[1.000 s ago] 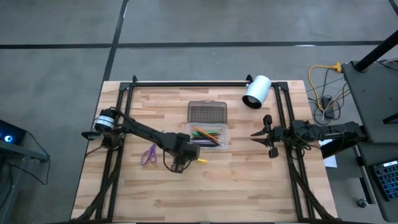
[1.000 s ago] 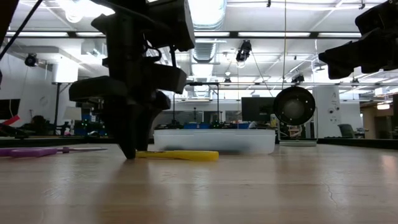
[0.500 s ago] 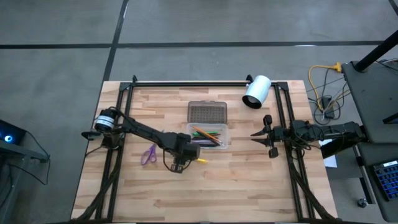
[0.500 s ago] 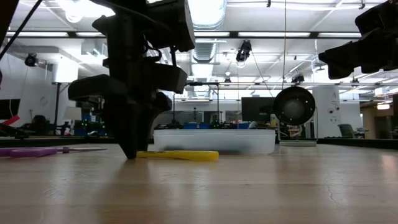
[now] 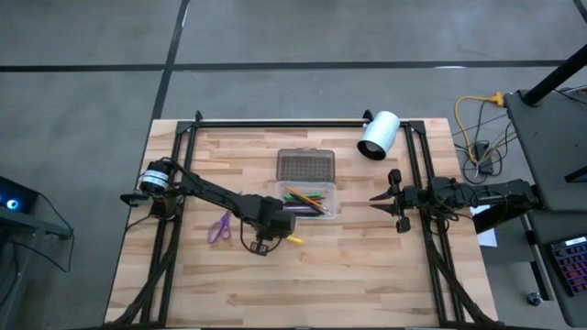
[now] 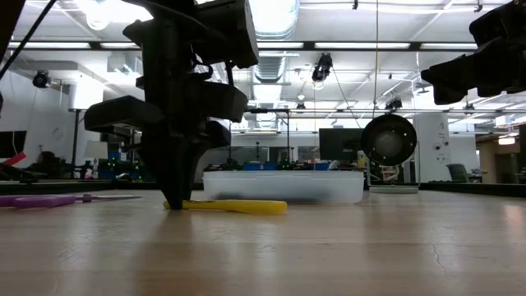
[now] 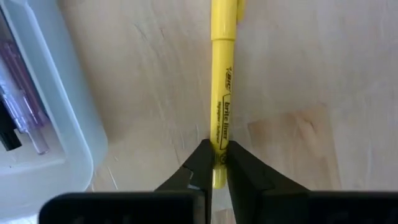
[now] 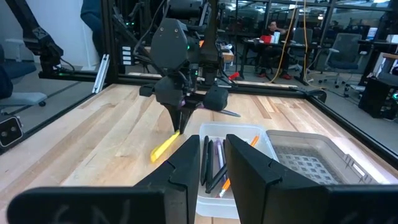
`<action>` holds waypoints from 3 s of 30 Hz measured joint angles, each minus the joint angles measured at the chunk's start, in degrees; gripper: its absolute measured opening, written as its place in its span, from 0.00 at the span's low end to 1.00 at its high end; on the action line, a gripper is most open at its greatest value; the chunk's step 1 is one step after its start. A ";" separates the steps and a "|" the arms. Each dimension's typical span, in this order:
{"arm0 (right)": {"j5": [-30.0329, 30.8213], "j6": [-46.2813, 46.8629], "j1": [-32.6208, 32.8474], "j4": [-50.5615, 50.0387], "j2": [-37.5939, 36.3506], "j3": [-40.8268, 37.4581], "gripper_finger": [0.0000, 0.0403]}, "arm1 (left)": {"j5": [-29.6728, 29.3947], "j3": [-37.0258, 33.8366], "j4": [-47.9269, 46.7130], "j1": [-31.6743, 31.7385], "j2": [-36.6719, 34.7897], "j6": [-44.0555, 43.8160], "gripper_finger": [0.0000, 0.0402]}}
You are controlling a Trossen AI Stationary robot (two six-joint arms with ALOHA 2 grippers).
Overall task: Pick & place school supplies into a supply box
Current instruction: Put the yellow pen into the white and black supply box
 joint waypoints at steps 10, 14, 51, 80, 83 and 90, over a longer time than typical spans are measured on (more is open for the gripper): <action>0.00 0.00 -0.02 0.00 0.02 -0.02 0.17 | -0.04 1.27 -0.44 -0.35 0.15 1.82 0.02; 0.01 0.00 0.00 0.00 0.02 0.00 0.17 | -0.21 2.00 -0.46 -0.82 0.03 2.13 0.02; 0.02 0.00 0.00 0.00 0.02 -0.01 0.17 | -24.63 5.50 2.50 -1.84 -0.63 0.60 0.02; 0.02 0.00 0.00 0.00 0.02 -0.02 0.17 | -41.17 4.60 2.56 -1.66 -0.63 1.05 0.07; 0.01 0.00 -0.01 0.00 0.02 0.00 0.17 | -41.21 4.11 2.54 -1.56 -0.63 1.28 0.11; 0.02 0.00 0.00 0.00 0.02 0.00 0.17 | -41.21 4.07 2.70 -1.55 -0.63 1.39 0.14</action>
